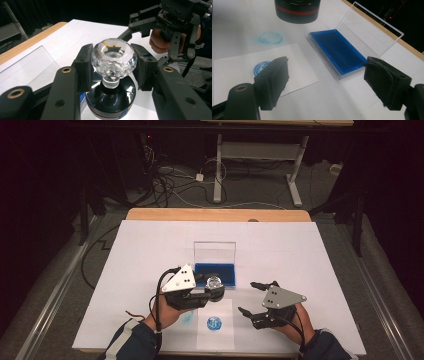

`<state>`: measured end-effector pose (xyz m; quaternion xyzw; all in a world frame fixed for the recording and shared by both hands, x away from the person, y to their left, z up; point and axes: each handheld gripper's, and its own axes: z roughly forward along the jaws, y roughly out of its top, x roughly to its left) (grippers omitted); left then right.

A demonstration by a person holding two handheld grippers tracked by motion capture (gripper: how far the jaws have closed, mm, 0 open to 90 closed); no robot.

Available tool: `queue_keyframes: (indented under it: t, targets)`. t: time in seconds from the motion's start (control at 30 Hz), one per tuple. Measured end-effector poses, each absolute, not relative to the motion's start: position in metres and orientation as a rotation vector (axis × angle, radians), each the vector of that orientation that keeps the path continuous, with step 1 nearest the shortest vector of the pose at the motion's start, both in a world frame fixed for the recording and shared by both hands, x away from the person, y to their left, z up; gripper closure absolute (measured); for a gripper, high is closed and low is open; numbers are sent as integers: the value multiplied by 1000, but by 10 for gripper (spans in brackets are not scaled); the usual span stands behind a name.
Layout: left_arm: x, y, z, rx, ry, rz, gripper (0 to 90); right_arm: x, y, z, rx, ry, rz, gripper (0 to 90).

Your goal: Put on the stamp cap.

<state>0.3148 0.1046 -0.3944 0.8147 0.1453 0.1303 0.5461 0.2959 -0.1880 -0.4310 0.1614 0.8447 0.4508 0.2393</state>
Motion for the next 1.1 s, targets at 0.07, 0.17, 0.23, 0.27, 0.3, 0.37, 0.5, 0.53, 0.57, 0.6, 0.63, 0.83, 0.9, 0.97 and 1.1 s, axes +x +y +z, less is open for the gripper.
queue_keyframes:
  t: [0.07,0.17,0.23,0.27,0.3,0.37,0.5,0.53,0.57,0.6,0.63,0.83,0.9,0.97,1.1]
  targets:
    - [315,106,-394,1930,347,312,539,295,-190,-430,444,2300,1229,203]
    - [316,109,-395,1927,352,313,538,294,-195,-429,450,2284,1229,204]
    - [317,111,-395,1931,356,318,539,293,-198,-428,457,2277,1228,205]
    - [317,112,-395,1929,358,316,538,293,-201,-428,462,2274,1225,205]
    - [318,113,-395,1926,361,314,539,292,-203,-427,465,2267,1221,205]
    - [318,115,-395,1928,365,321,538,291,-208,-427,475,2257,1217,206]
    - [319,118,-396,1927,375,325,539,289,-220,-425,499,2228,1216,206]
    - [319,119,-396,1925,377,324,539,288,-223,-424,507,2219,1216,206]
    - [319,120,-395,1927,379,329,538,287,-226,-424,513,2216,1214,207]
    - [319,120,-395,1927,380,333,539,287,-228,-424,519,2212,1212,207]
    - [319,120,-395,1925,380,332,539,286,-231,-424,524,2207,1210,207]
    - [320,122,-394,1924,382,342,539,280,-245,-425,561,2174,1201,207]
    - [321,123,-394,1923,384,342,539,278,-249,-426,569,2169,1196,207]
    - [321,124,-394,1926,387,347,538,276,-253,-427,581,2160,1195,207]
    - [322,128,-395,1933,394,362,538,273,-260,-428,601,2146,1185,207]
